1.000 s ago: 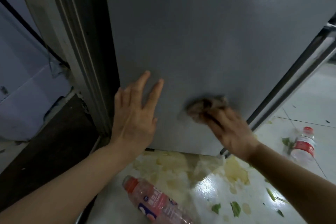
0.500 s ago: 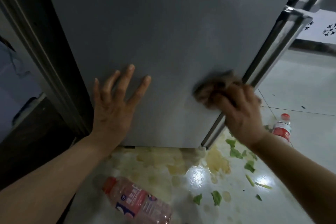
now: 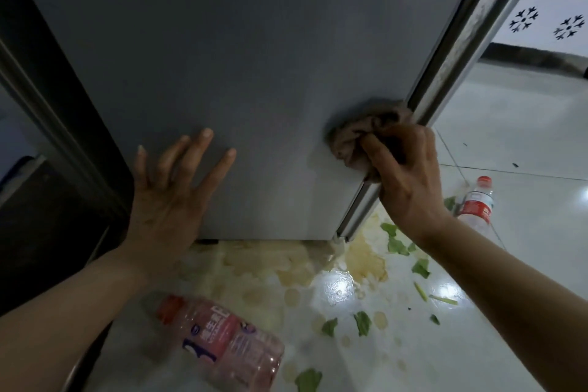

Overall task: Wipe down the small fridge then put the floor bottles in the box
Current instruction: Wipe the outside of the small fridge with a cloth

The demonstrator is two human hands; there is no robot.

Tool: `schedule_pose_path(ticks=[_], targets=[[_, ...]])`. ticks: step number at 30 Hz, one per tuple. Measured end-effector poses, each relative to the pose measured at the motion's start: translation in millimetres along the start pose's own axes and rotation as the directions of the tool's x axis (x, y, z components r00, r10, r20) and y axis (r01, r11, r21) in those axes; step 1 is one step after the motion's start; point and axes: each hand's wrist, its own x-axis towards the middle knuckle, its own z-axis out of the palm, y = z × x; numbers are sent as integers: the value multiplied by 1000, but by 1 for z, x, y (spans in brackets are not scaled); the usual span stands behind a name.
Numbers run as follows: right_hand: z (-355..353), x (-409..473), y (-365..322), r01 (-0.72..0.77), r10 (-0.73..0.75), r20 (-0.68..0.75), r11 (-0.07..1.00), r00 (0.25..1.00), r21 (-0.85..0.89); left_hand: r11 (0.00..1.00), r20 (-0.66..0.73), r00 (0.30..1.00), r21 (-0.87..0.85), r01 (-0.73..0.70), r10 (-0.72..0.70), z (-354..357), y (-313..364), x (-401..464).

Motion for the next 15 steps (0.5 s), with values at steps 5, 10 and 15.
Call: schedule_pose_path(ticks=[5, 10, 15], targets=[[33, -60, -4, 245, -225, 282, 969, 933, -39, 999, -25, 1000, 38, 4, -3, 18, 3, -7], [46, -82, -29, 402, -303, 590, 915, 748, -40, 1000, -22, 1000, 16, -11, 12, 18, 0, -7], [28, -38, -36, 223, -211, 365, 975, 907, 8, 998, -70, 996, 37, -44, 46, 16, -3, -5]])
